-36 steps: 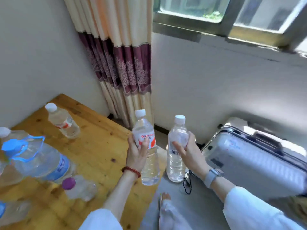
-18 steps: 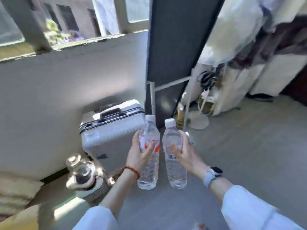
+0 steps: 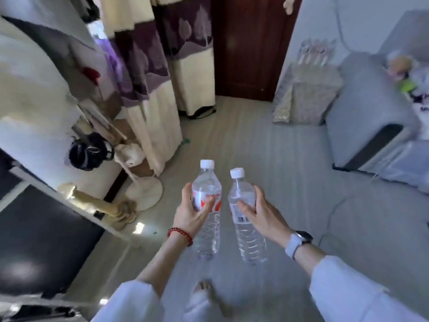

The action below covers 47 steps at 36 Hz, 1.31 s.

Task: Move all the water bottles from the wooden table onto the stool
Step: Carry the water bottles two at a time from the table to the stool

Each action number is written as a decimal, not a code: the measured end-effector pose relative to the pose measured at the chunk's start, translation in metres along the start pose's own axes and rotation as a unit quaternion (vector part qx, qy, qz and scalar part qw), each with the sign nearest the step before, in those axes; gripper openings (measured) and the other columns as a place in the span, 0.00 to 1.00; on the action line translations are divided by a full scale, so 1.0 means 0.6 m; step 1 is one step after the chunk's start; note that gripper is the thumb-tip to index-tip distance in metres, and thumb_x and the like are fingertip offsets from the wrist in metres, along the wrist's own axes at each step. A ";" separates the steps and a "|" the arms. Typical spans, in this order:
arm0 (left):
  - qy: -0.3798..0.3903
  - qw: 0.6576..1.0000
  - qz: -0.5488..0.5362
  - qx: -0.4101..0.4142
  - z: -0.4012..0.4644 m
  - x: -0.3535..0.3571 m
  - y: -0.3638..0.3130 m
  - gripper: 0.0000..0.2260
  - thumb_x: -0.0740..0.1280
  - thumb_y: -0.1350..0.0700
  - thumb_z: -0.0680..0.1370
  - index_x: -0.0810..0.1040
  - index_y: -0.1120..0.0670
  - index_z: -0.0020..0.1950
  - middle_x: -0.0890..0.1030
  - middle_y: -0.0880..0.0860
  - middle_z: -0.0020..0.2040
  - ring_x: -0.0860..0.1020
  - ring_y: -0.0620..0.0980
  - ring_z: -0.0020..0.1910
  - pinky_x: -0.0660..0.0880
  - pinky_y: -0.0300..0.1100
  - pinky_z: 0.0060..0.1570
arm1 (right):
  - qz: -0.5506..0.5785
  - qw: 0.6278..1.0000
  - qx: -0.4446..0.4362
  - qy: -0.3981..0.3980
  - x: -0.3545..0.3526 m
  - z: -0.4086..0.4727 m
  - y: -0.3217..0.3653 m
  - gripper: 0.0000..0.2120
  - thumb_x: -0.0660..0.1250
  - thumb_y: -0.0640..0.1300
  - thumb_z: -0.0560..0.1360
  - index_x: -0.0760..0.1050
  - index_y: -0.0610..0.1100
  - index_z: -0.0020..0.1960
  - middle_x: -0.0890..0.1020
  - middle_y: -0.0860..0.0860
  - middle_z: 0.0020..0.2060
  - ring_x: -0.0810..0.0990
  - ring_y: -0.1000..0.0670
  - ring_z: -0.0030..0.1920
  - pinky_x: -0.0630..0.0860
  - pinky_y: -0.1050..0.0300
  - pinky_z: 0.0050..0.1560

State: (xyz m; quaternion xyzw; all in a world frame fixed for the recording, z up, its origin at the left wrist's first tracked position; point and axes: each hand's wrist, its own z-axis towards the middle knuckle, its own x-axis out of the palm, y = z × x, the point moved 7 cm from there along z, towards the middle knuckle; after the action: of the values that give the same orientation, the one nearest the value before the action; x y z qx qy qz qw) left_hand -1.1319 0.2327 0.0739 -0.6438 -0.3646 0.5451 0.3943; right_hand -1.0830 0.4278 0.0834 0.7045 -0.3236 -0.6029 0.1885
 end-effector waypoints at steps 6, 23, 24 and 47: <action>0.069 0.996 0.008 0.053 0.226 0.167 -0.078 0.24 0.65 0.38 0.67 0.62 0.43 0.58 0.76 0.39 0.42 0.76 0.38 0.36 0.74 0.37 0.40 | 0.066 0.992 0.067 -0.078 -0.131 0.164 -0.127 0.27 0.52 0.69 0.70 0.50 0.61 0.65 0.80 0.51 0.51 0.80 0.45 0.47 0.76 0.49 0.46; 0.183 0.978 -0.011 0.101 0.840 0.590 -0.394 0.22 0.70 0.44 0.69 0.63 0.41 0.57 0.77 0.39 0.41 0.77 0.40 0.41 0.72 0.35 0.38 | 0.137 0.948 0.181 -0.225 -0.560 0.641 -0.392 0.29 0.57 0.64 0.72 0.54 0.52 0.66 0.79 0.48 0.51 0.78 0.45 0.51 0.73 0.46 0.56; 0.188 0.977 -0.012 0.103 0.870 0.619 -0.408 0.23 0.70 0.45 0.69 0.63 0.43 0.59 0.77 0.38 0.42 0.77 0.37 0.42 0.71 0.34 0.38 | 0.141 0.946 0.182 -0.228 -0.580 0.669 -0.413 0.29 0.57 0.64 0.71 0.54 0.52 0.66 0.79 0.47 0.51 0.79 0.45 0.50 0.73 0.46 0.56; 0.172 0.984 -0.012 0.052 1.588 1.088 -0.655 0.30 0.74 0.45 0.66 0.61 0.45 0.61 0.79 0.47 0.41 0.79 0.47 0.42 0.78 0.45 0.44 | 0.135 0.960 0.109 -0.222 -1.045 1.409 -0.723 0.29 0.62 0.61 0.72 0.54 0.55 0.66 0.78 0.44 0.50 0.79 0.45 0.47 0.77 0.46 0.50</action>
State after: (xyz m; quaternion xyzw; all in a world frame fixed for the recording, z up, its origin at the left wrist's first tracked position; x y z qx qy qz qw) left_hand -1.9988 1.0910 0.0688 -0.7021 -0.2704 0.4397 0.4906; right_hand -1.8448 1.2736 0.0840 0.5193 -0.5132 -0.6739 0.1133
